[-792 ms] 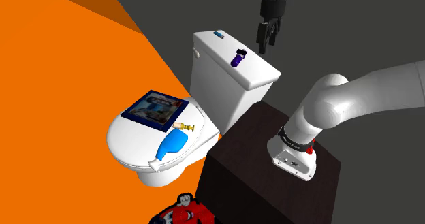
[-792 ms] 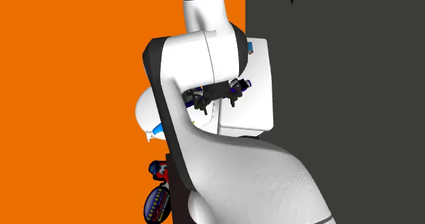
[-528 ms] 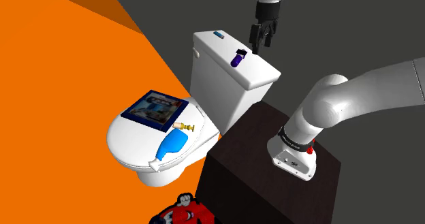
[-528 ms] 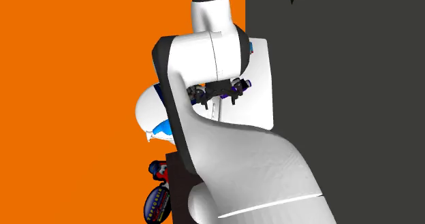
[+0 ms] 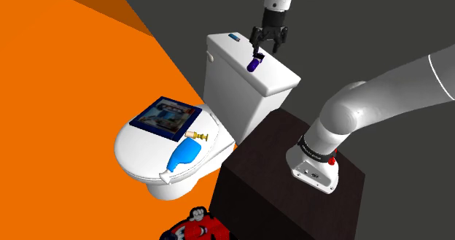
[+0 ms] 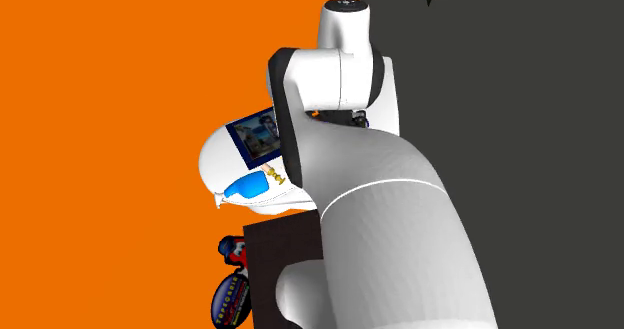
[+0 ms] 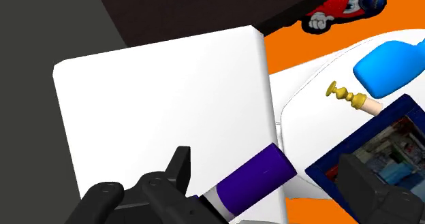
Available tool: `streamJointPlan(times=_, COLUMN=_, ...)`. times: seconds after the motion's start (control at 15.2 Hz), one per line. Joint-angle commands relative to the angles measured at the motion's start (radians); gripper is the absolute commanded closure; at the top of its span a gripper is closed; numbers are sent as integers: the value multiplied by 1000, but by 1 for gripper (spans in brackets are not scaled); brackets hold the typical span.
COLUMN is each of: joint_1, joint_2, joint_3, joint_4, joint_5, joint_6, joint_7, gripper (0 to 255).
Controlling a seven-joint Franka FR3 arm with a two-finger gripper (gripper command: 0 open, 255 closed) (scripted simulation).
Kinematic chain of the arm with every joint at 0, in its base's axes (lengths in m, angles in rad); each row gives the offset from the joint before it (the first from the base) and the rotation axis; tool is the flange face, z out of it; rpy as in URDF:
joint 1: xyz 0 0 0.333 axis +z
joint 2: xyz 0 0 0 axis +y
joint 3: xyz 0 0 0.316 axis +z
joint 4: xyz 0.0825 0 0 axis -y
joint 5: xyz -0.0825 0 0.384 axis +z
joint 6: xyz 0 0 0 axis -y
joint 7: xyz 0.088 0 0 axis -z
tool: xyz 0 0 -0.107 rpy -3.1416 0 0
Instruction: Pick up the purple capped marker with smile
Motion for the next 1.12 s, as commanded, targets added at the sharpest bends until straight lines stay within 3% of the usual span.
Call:
streamJointPlan(times=0.0, joint_1=-32, joint_2=55, joint_3=-9, joint_4=5, joint_5=8, joint_6=85, joint_7=75, gripper=0)
streamJointPlan(times=0.33, joint_1=-108, joint_2=161, joint_3=-39, joint_4=12, joint_5=24, joint_6=264, joint_7=239, gripper=0)
streamJointPlan(times=0.99, joint_1=-111, joint_2=211, joint_3=-44, joint_4=-54, joint_5=27, joint_6=384, joint_7=242, gripper=0)
streamJointPlan(times=1.06, joint_1=-110, joint_2=211, joint_3=-43, joint_4=-54, joint_5=27, joint_6=384, joint_7=243, gripper=255)
